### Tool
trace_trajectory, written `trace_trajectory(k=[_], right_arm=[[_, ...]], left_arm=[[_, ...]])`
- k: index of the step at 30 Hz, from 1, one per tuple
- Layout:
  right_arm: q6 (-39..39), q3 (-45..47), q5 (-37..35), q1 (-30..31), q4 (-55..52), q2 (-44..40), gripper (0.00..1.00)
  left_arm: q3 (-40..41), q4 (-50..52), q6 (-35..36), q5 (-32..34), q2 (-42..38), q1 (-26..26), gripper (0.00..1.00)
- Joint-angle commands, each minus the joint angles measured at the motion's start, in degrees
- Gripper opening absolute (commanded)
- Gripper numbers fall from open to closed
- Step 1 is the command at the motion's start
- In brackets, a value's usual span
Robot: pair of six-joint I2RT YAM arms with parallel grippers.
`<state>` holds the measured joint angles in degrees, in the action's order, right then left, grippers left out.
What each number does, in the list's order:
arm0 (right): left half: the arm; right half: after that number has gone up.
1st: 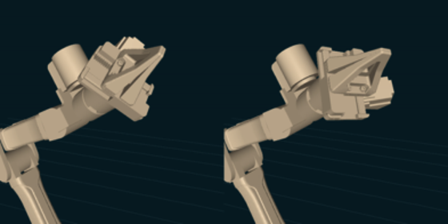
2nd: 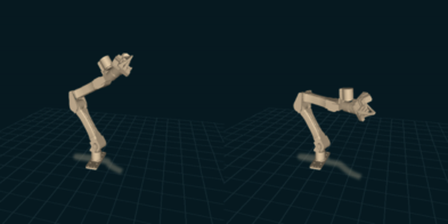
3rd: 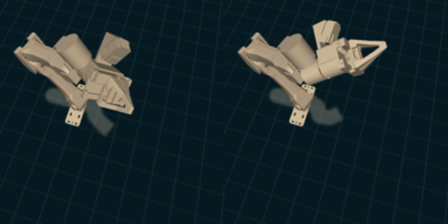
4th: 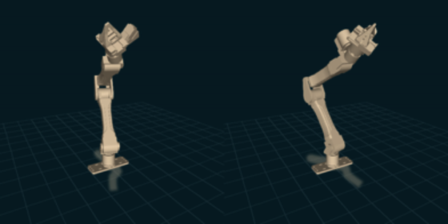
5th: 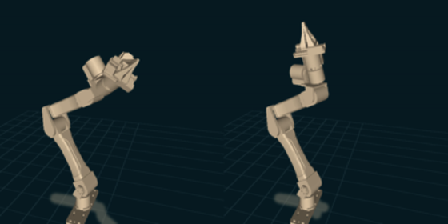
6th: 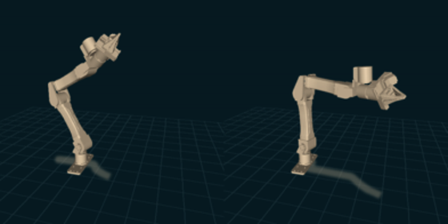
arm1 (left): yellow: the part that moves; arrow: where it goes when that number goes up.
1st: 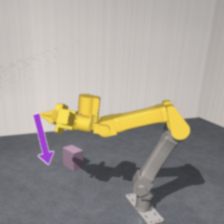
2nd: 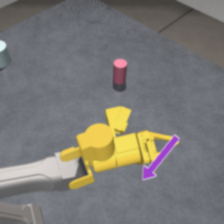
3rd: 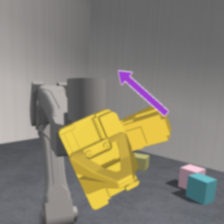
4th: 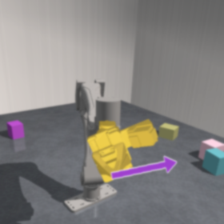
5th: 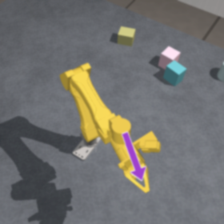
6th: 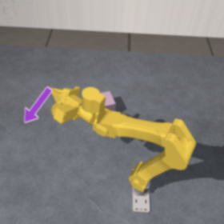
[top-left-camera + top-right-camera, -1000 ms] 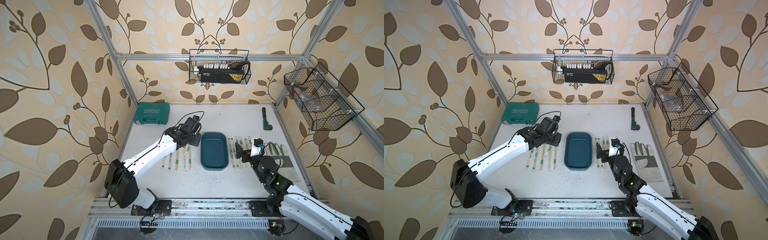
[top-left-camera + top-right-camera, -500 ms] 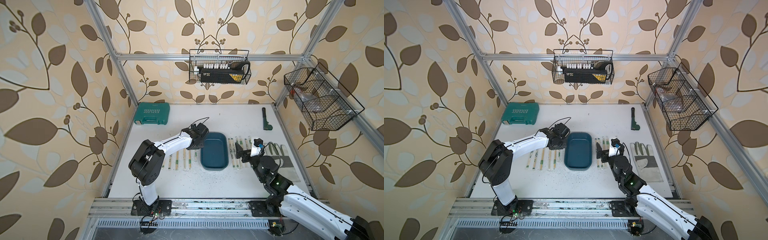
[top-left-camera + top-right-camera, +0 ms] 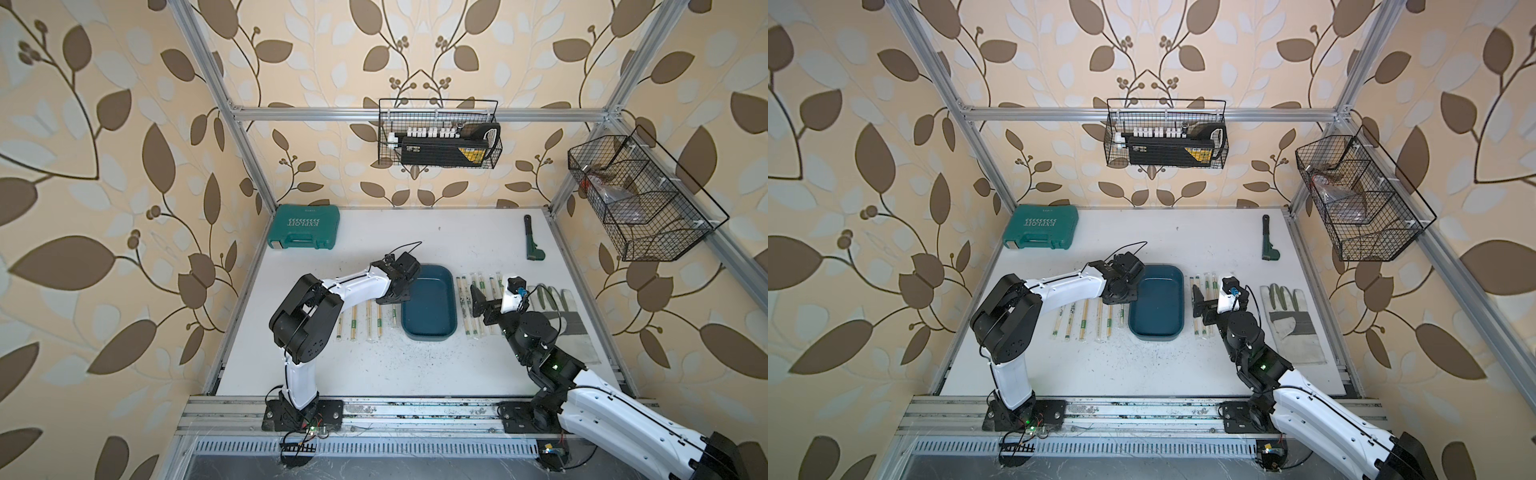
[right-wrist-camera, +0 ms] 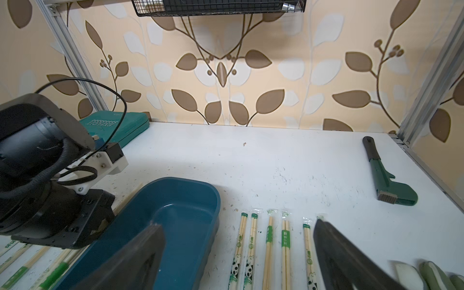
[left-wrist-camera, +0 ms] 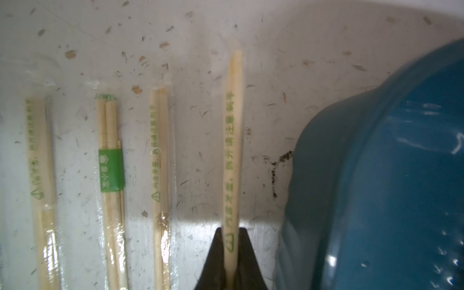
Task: Take the paired disposable chopsticks out of the storage box
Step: Place the paired disposable chopsticks at the center of the board, then reset both arms
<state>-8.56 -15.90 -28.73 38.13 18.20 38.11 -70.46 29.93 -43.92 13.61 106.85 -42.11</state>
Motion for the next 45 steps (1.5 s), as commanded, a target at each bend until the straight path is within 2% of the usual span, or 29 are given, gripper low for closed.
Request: trace_trajectory(k=[1, 6, 11, 13, 14, 16, 17, 22, 26, 27, 28, 29, 31, 32, 33, 34, 35, 37, 38, 39, 40, 42, 44, 45], right_arm=[[-0.23, -1.51, -0.45, -0.13, 0.4, -0.34, 0.96], [-0.23, -1.51, -0.54, -0.16, 0.33, -0.38, 0.96], [-0.23, -1.5, -0.55, -0.14, 0.31, -0.24, 0.96], [-0.23, -1.53, -0.54, -0.16, 0.44, -0.14, 0.96], [-0.23, -1.5, -0.62, -0.16, 0.47, -0.13, 0.96], [-0.23, -1.5, -0.54, -0.15, 0.41, -0.18, 0.96], [-0.23, -1.5, -0.54, -0.16, 0.3, -0.22, 0.96], [-0.06, -1.65, -0.36, -0.16, -0.11, -0.48, 0.96], [-0.1, -5.67, -0.5, -0.31, -5.69, 0.95, 0.99], [-0.58, -8.14, -2.27, -0.55, -8.26, 2.69, 0.99], [-0.73, -10.48, -3.88, -1.16, -10.78, 5.01, 0.99], [-0.91, -13.56, -5.47, -2.36, -14.25, 8.57, 0.99], [-0.77, -18.6, -9.01, -5.23, -20.12, 14.58, 0.99], [-0.25, -19.49, -11.87, -6.48, -20.35, 17.15, 0.99], [0.91, -18.8, -13.82, -7.68, -18.04, 18.92, 0.98], [2.36, -17.51, -13.39, -9.25, -15.15, 19.72, 0.98], [3.81, -15.45, -10.4, -11.62, -11.75, 20.14, 0.98], [3.97, -11.82, -0.42, -18.31, -6.55, 21.1, 0.98], [1.49, -11.21, 3.84, -22.08, -6.24, 22.36, 0.99], [-1.14, -11.68, 5.68, -24.94, -6.97, 24.28, 0.99], [-2.0, -13.36, 6.7, -26.43, -9.29, 25.8, 0.99], [-0.06, -13.93, 4.62, -26.79, -6.93, 29.44, 1.0], [0.95, -12.63, 1.58, -26.87, -2.21, 31.97, 1.0], [1.33, -11.62, 0.2, -26.92, 0.9, 33.75, 1.0]], left_arm=[[1.4, -0.98, -1.15, 1.6, -0.82, -0.52, 0.0], [1.44, -1.12, -1.13, 0.85, -0.14, -0.52, 0.03], [1.48, -1.2, -1.2, 0.63, 0.21, -0.61, 0.11], [1.46, -0.92, -1.24, 0.87, 0.1, -0.7, 0.25], [1.3, -0.47, -1.19, 1.2, 0.03, -0.78, 0.29], [1.18, 0.2, -1.28, 2.02, -0.35, -0.87, 0.29], [1.28, 0.09, -1.25, 2.04, -0.7, -0.87, 0.33], [0.21, 1.48, -0.82, 3.15, -4.17, -1.05, 0.33], [-0.73, 3.17, 1.19, 6.26, -13.18, -1.05, 0.33], [0.13, 2.31, 2.88, 8.29, -16.59, -1.05, 0.36], [1.43, 1.0, 4.82, 10.5, -19.65, -1.05, 0.45], [3.87, -1.44, 7.8, 13.53, -23.47, -0.88, 0.56], [10.07, -6.85, 12.8, 21.16, -31.78, -0.09, 0.89], [14.14, -9.33, 14.77, 25.95, -35.12, 0.95, 0.99], [17.76, -11.39, 16.47, 29.09, -38.47, 3.09, 0.99], [20.88, -12.72, 17.35, 29.47, -40.82, 5.92, 0.99], [23.93, -13.83, 18.33, 27.3, -42.88, 10.34, 0.99], [29.1, -17.39, 21.98, 18.9, -44.74, 19.71, 0.99], [30.22, -17.15, 22.71, 17.42, -44.65, 23.87, 0.99], [31.35, -17.22, 23.85, 19.71, -44.3, 26.36, 0.99], [32.92, -19.19, 25.95, 21.95, -44.18, 27.54, 0.99], [38.21, -27.8, 30.96, 24.88, -45.05, 28.31, 0.99], [45.32, -39.2, 34.8, 25.17, -46.29, 28.88, 0.99], [49.33, -46.86, 37.56, 22.75, -46.74, 29.85, 0.99]])
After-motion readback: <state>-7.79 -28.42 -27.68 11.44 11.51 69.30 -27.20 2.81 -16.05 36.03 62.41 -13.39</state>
